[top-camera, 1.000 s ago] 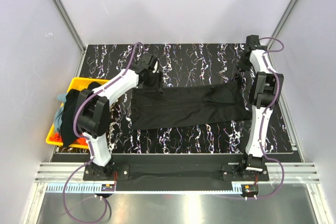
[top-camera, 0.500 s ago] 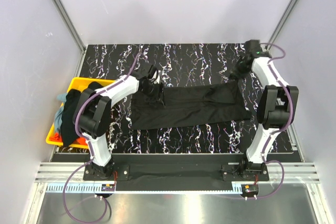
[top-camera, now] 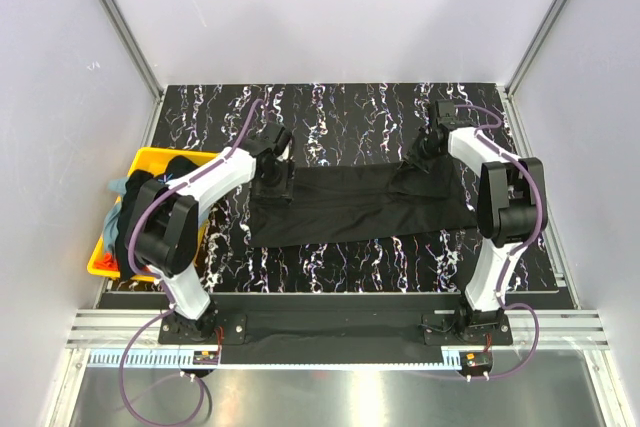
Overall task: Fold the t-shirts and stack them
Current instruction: Fold the tshirt
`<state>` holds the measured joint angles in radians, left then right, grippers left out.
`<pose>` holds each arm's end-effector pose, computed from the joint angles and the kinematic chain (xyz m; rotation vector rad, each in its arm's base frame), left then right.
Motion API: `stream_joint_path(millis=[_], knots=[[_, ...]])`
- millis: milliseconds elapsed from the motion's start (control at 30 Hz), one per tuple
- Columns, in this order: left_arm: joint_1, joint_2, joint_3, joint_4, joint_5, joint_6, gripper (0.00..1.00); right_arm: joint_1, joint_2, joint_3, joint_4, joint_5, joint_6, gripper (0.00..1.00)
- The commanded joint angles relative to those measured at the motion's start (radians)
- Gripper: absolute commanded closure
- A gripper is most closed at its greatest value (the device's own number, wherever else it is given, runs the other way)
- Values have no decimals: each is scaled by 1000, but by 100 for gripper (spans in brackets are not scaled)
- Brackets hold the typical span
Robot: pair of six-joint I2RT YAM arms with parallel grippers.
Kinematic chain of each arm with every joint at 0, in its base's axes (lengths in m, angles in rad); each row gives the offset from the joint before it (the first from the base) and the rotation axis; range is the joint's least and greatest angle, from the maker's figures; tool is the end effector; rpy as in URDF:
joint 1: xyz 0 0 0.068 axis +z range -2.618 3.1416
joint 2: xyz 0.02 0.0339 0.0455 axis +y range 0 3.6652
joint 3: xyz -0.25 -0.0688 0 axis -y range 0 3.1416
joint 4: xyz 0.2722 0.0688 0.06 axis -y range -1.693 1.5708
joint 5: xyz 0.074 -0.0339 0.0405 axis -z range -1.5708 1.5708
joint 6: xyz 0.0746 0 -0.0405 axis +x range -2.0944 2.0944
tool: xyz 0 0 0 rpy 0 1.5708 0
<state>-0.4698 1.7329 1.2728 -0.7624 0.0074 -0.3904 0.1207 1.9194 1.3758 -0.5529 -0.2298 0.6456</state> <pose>0.3400 -0.1732 0.1534 0.1138 2.8178 -0.2164 0.4311 0.0694 0.1286 0.6362 2.6624 0.5401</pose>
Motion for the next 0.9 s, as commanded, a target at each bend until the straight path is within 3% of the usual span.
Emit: stream_joint_path(millis=[0, 400, 600, 867], knots=[[2, -1, -18, -38, -119, 7, 44, 0, 26, 14, 88, -19, 28, 100], [19, 39, -36, -78, -234, -7, 49, 13, 112, 3, 157, -13, 37, 100], [19, 88, -46, -87, -310, -27, 57, 13, 110, 8, 165, -5, 20, 100], [19, 128, -18, -83, -285, -31, 55, 13, 15, 12, 142, 7, 12, 97]])
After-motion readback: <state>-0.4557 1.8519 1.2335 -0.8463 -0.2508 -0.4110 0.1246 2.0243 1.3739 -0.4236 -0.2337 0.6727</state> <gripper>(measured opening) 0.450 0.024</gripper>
